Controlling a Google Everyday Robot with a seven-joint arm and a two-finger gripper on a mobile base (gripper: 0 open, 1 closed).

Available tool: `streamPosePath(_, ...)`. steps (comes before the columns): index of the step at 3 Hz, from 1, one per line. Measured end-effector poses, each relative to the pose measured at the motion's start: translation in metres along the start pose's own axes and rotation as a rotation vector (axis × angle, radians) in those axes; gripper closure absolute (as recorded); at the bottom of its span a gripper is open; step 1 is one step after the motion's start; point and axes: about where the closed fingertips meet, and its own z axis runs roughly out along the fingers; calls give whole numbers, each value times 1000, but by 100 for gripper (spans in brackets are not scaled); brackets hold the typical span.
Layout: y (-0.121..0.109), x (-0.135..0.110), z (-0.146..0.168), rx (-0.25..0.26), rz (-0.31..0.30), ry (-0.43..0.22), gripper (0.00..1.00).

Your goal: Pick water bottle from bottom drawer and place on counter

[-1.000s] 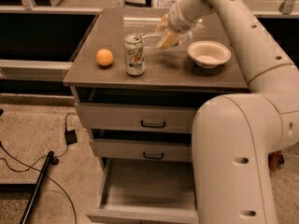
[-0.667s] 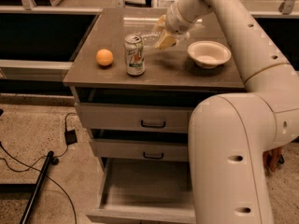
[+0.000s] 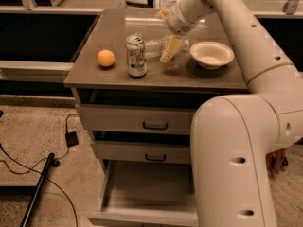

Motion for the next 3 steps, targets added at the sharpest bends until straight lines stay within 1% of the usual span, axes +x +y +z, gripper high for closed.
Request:
streamPosePath(1, 0, 0, 0, 0, 0, 0, 0)
streamPosePath(2, 2, 1, 3, -16, -1, 9, 0)
streamPosePath(3, 1, 5, -16, -18, -23, 43, 0)
